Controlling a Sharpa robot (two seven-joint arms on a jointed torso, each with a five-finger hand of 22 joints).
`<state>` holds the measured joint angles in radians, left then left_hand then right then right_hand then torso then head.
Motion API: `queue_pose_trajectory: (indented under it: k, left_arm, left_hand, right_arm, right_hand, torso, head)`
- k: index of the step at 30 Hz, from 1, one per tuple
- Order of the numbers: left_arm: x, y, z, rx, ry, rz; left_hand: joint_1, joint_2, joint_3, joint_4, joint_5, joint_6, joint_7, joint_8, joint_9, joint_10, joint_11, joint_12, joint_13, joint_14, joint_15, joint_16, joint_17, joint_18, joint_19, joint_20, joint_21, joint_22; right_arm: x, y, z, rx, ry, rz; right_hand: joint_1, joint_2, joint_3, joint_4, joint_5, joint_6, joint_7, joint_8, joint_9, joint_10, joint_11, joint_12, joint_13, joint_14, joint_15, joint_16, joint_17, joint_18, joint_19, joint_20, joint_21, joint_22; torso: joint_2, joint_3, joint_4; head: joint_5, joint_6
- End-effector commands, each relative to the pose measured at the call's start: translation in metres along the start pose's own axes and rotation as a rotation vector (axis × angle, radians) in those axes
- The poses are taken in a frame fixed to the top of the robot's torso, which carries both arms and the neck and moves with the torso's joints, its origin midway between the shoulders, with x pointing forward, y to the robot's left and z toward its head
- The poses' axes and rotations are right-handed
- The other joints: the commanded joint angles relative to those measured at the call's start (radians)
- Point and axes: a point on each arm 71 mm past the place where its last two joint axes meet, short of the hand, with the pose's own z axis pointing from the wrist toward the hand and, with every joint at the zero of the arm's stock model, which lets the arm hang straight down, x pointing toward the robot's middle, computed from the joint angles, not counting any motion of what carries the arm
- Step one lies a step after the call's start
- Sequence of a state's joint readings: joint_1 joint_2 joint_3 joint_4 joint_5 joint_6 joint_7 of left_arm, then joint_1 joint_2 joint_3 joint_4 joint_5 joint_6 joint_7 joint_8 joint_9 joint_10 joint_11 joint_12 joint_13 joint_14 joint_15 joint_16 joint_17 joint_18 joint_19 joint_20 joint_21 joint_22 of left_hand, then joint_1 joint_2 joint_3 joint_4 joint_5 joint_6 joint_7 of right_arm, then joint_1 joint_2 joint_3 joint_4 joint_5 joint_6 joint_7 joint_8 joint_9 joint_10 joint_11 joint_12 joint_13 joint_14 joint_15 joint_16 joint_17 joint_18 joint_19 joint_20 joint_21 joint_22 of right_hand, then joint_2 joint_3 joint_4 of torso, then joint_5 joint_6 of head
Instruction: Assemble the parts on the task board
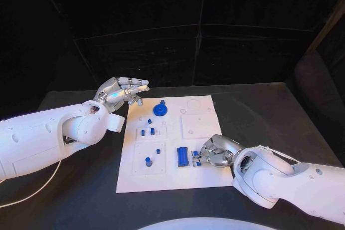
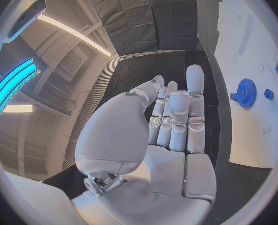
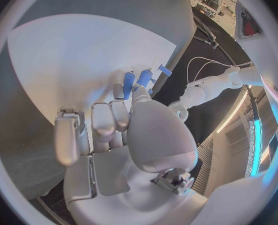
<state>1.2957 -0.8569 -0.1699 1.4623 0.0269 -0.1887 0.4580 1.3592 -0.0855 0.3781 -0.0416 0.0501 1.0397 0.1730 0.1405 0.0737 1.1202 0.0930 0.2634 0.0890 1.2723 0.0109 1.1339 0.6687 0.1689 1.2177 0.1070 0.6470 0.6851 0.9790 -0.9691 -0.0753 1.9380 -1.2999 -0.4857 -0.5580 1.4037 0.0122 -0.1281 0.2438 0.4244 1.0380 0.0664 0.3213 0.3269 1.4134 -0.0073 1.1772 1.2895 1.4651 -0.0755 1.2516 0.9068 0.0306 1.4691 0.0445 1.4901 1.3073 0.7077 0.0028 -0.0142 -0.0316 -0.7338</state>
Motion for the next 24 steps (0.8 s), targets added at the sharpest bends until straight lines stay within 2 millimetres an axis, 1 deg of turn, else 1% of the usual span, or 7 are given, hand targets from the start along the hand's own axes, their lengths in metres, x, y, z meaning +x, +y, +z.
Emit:
queue_pose_trajectory:
  k: [1, 6, 11, 12, 17, 21, 24]
  left_arm:
    - [0.0022, -0.0012, 0.0006, 0.007, 0.014, -0.008]
    - [0.0025, -0.0011, 0.0007, 0.006, 0.016, -0.009]
    - [0.0031, -0.001, 0.0007, 0.005, 0.02, -0.011]
    - [0.0032, -0.001, 0.0007, 0.005, 0.021, -0.011]
    - [0.0035, -0.0009, 0.0009, 0.005, 0.022, -0.012]
    - [0.0032, -0.0009, 0.0008, 0.004, 0.022, -0.012]
    - [0.0031, -0.0009, 0.0008, 0.004, 0.021, -0.012]
  left_hand:
    - [-0.007, 0.004, -0.005, 0.001, 0.002, -0.006, -0.002, 0.006, 0.001, -0.007, 0.003, 0.002, 0.002, -0.006, 0.001, 0.001, -0.002, 0.014, 0.001, 0.004, -0.004, -0.001]
    - [-0.008, 0.005, -0.005, 0.002, 0.002, -0.006, -0.002, 0.006, 0.001, -0.008, 0.003, 0.002, 0.002, -0.006, 0.001, 0.001, -0.002, 0.014, 0.001, 0.004, -0.004, -0.001]
    - [-0.008, 0.005, -0.006, 0.002, 0.003, -0.006, -0.002, 0.006, 0.001, -0.008, 0.003, 0.003, 0.002, -0.006, 0.001, 0.001, -0.002, 0.014, 0.001, 0.004, -0.005, -0.001]
    - [-0.008, 0.005, -0.006, 0.002, 0.003, -0.006, -0.002, 0.006, 0.001, -0.008, 0.003, 0.003, 0.002, -0.006, 0.001, 0.001, -0.002, 0.014, 0.001, 0.004, -0.005, -0.001]
    - [-0.008, 0.005, -0.006, 0.002, 0.003, -0.006, -0.002, 0.006, 0.001, -0.008, 0.003, 0.003, 0.002, -0.006, 0.001, 0.001, -0.002, 0.014, 0.001, 0.004, -0.005, -0.001]
    - [-0.008, 0.005, -0.006, 0.002, 0.003, -0.006, -0.002, 0.006, 0.001, -0.008, 0.003, 0.003, 0.002, -0.006, 0.001, 0.001, -0.002, 0.014, 0.001, 0.004, -0.005, -0.001]
    - [-0.008, 0.005, -0.006, 0.002, 0.003, -0.006, -0.002, 0.006, 0.001, -0.008, 0.003, 0.003, 0.002, -0.006, 0.001, 0.001, -0.002, 0.014, 0.001, 0.004, -0.005, -0.001]
  right_arm:
    - [0.0002, 0.0018, 0.0012, -0.005, -0.007, -0.003]
    - [0.0006, 0.0006, 0.0031, 0.004, -0.002, -0.014]
    - [0.0013, -0.0001, 0.0043, 0.011, 0.006, -0.02]
    - [0.0016, 0.0003, 0.0045, 0.011, 0.008, -0.02]
    - [0.0029, 0.0026, 0.005, 0.004, 0.011, -0.023]
    - [0.0032, 0.004, 0.0046, -0.002, 0.01, -0.022]
    - [0.0032, 0.0051, 0.0039, -0.008, 0.008, -0.022]
  right_hand:
    - [-0.009, 0.002, -0.001, 0.007, 0.007, 0.005, 0.003, -0.005, 0.0, 0.011, -0.001, 0.005, 0.007, 0.013, 0.002, 0.006, 0.0, -0.005, 0.03, -0.003, 0.006, 0.187]
    - [-0.015, -0.001, -0.005, 0.011, 0.007, 0.006, 0.003, -0.006, 0.001, 0.01, -0.001, 0.004, 0.006, 0.013, 0.002, 0.005, -0.001, -0.004, 0.029, -0.003, 0.005, 0.186]
    - [-0.036, -0.007, -0.021, 0.026, -0.012, 0.008, 0.005, -0.008, 0.004, 0.01, 0.0, 0.002, 0.006, 0.012, 0.003, 0.004, -0.003, -0.004, 0.028, -0.002, 0.004, 0.185]
    - [-0.042, -0.008, -0.026, 0.03, -0.028, 0.009, 0.005, -0.008, 0.004, 0.01, 0.0, 0.002, 0.006, 0.012, 0.004, 0.004, -0.004, -0.004, 0.028, -0.002, 0.003, 0.184]
    - [-0.079, -0.005, -0.062, 0.043, -0.192, 0.011, 0.007, -0.012, 0.011, 0.012, 0.003, 0.004, 0.008, 0.012, 0.006, 0.004, -0.004, -0.004, 0.027, 0.0, 0.002, 0.184]
    - [-0.114, 0.002, -0.088, 0.045, -0.248, 0.011, 0.006, -0.013, 0.017, 0.013, 0.003, 0.006, 0.01, 0.012, 0.006, 0.004, -0.003, -0.004, 0.027, 0.001, 0.003, 0.185]
    - [-0.136, 0.007, -0.103, 0.046, -0.271, 0.012, 0.005, -0.014, 0.02, 0.014, 0.003, 0.008, 0.012, 0.012, 0.005, 0.005, -0.002, -0.004, 0.027, 0.001, 0.003, 0.185]
  torso:
    - [0.001, 0.0001, -0.0001]
    - [0.001, 0.0005, 0.0001]
    - [0.0, 0.0, 0.0005]
    - [0.0, 0.0003, 0.0004]
    - [-0.001, 0.0006, 0.0006]
    - [0.0, 0.0003, 0.0001]
    - [0.0, 0.0002, -0.0007]
  head:
    - [0.001, 0.001]
    - [0.002, 0.001]
    - [0.003, -0.001]
    - [0.004, -0.001]
    - [0.004, -0.001]
    - [0.005, 0.0]
    - [0.005, 0.0]
